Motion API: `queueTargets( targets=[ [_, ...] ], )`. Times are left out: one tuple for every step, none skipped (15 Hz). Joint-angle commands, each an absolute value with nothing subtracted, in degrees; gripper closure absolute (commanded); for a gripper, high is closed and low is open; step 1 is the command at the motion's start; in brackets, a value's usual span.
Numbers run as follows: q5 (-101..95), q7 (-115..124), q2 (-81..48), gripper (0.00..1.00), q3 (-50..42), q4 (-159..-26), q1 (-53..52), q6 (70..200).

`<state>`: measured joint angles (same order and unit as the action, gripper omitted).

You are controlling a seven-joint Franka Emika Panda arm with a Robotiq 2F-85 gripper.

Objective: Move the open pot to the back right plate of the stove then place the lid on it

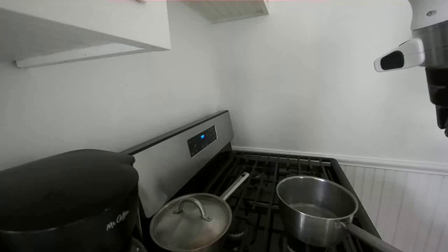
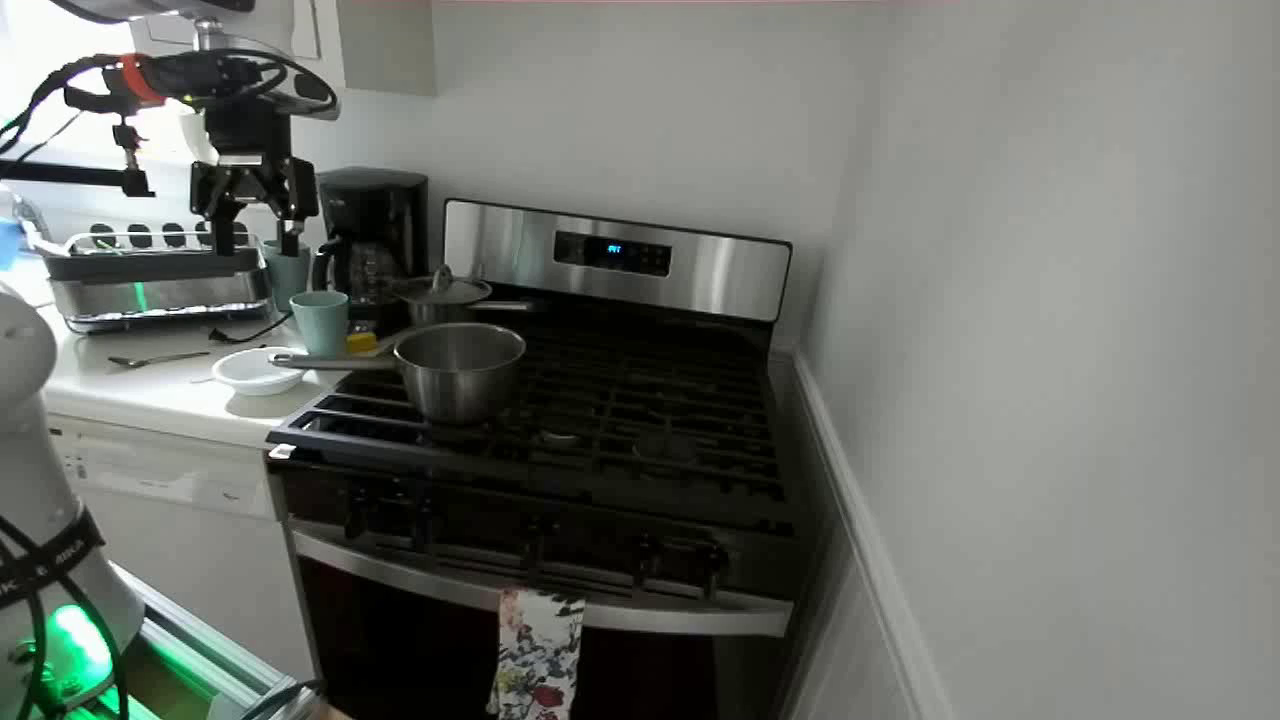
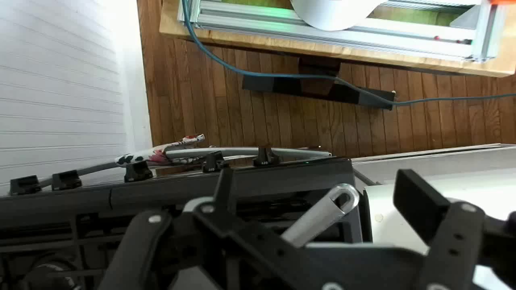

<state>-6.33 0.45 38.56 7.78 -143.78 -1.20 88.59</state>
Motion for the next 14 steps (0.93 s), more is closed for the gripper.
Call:
queueTargets(
  targets=[
    [-6.8,1.1,38.4,0.00,6.7,-143.7,-2.6,88.4],
    [-6.8,1.1,38.4,0.00,6.7,-143.7,-2.6,88.4],
    [-6.8,1.1,38.4,0.00,6.7,-143.7,-2.6,88.4],
    [-6.8,1.1,38.4,0.00,6.7,-143.7,-2.6,88.4],
    [-6.8,1.1,38.4,0.00,6.7,-143.7,-2.6,88.4],
    [-7.2,0.8,37.1,0.00,5.8,-143.3,-1.9,88.0],
    [-7.8,-0.9,36.7,0.00,4.5,-143.7,-1.6,89.2],
    [-9.4,-2.2,36.5,0.00,3.8,-144.0,-1.4,90.1],
    [-11.4,-1.9,36.7,0.00,3.2,-144.7,-0.7,92.4],
    [-13.4,-2.3,36.7,0.00,2.4,-145.5,-0.4,95.2],
    [-15.5,-2.4,36.6,0.00,1.5,-146.2,0.0,98.3],
    [-17.9,-2.6,36.6,0.00,0.8,-147.3,0.5,102.1],
    [-19.6,-2.1,36.5,0.00,0.1,-148.3,1.0,105.6],
    [-21.0,-2.1,36.1,0.00,-0.9,-149.3,1.6,109.5]
  ],
)
